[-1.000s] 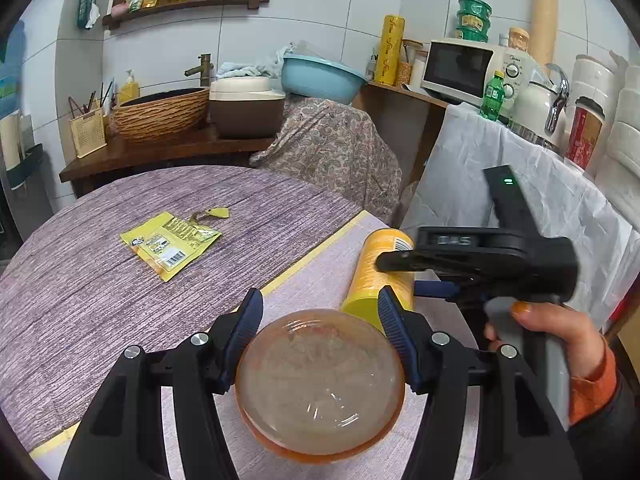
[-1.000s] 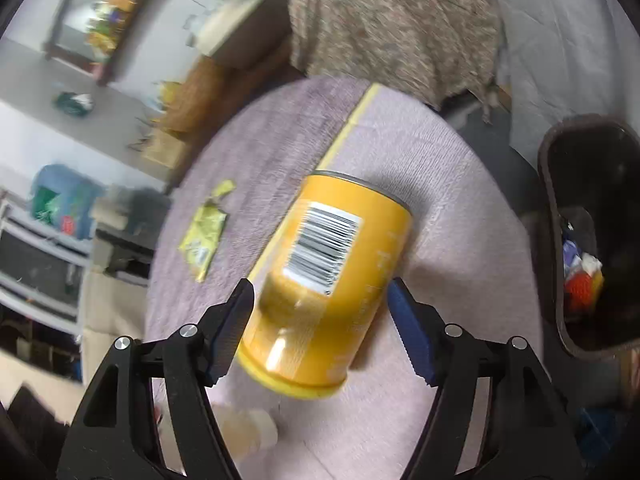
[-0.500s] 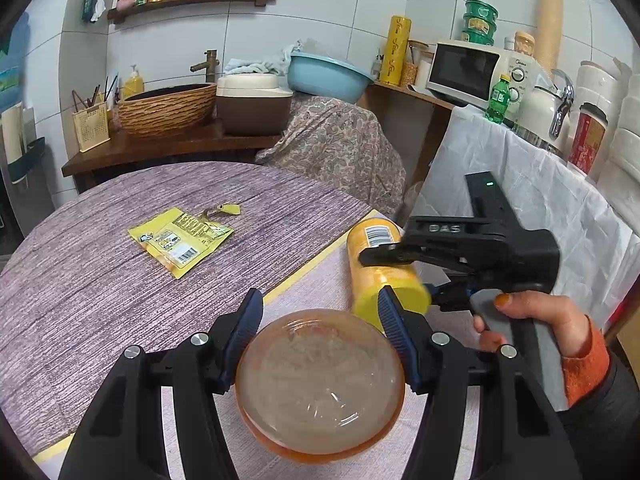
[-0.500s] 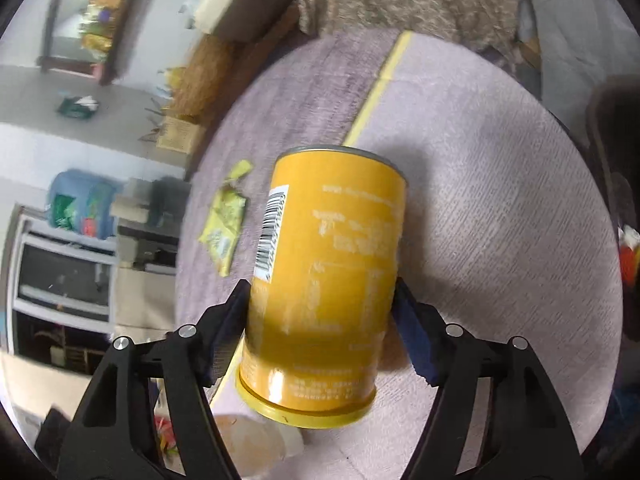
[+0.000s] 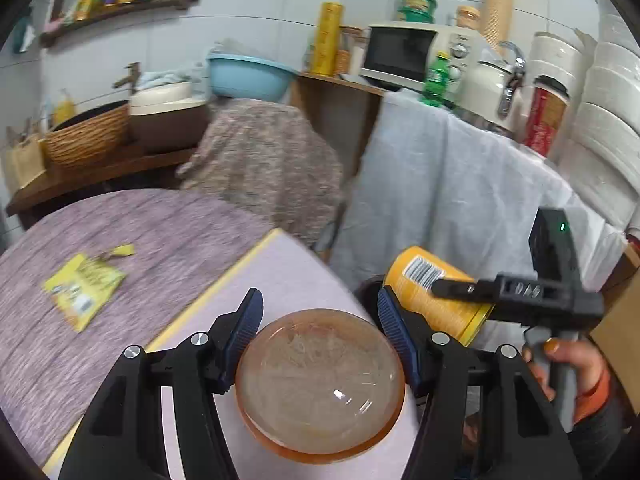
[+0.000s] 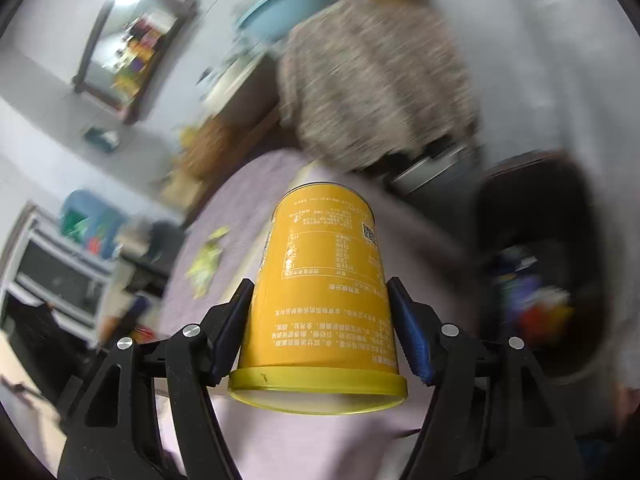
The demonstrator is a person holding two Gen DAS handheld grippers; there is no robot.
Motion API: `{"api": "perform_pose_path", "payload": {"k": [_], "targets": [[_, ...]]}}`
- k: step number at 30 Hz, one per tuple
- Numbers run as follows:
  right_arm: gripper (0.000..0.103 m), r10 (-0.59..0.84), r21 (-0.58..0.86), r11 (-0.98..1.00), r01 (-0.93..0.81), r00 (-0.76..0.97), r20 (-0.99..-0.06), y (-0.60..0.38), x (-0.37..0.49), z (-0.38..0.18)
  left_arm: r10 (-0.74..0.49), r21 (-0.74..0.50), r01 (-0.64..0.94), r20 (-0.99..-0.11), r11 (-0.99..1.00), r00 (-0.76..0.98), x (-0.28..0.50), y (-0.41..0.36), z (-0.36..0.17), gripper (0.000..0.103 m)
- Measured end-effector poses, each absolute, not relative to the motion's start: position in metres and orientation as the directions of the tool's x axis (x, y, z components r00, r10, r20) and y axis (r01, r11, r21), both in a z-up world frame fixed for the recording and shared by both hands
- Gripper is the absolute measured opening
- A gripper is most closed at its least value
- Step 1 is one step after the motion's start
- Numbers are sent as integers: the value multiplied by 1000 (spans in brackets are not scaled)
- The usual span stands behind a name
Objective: Collect trash
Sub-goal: 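Drop the yellow can and juice bottle into the bin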
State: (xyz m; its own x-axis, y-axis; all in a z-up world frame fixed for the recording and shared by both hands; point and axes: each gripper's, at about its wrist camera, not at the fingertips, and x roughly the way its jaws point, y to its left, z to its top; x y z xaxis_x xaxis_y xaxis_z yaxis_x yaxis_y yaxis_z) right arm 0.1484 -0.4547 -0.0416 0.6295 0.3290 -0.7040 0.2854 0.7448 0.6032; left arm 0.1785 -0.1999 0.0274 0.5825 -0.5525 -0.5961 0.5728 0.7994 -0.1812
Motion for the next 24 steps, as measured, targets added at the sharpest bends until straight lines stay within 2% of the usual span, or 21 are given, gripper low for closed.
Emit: {"api": "perform_pose_path", "payload": {"k": [3,7,11,17,20,24], "targets": [[67,242,559,744,366,633,-736,-494,127,-55,-608,-202,634,-596,747,525,183,-251,33,59],[67,123,444,771,456,577,-807,-527,113,-99,-609,-168,672,-616,721,499,187,-315,25,59],[67,104,384,781,492,503,-858,-538,115,-152,-580,-117,700,-663,705,473,189,-371,-3,59],[68,134,341,791,509,399,-907,-543,129,-217,-494,-58,683,-736,728,463,209,-415,-46,59],[68,125,321,792,519,377,-918,-544,129,-230,-456,-46,664,-762,746,460,219,-426,-63,59],[70,65,287,816,501,414,-908,-540,118,-217,-421,-28,661,-791,750,444,228,-439,-83,59]]}}
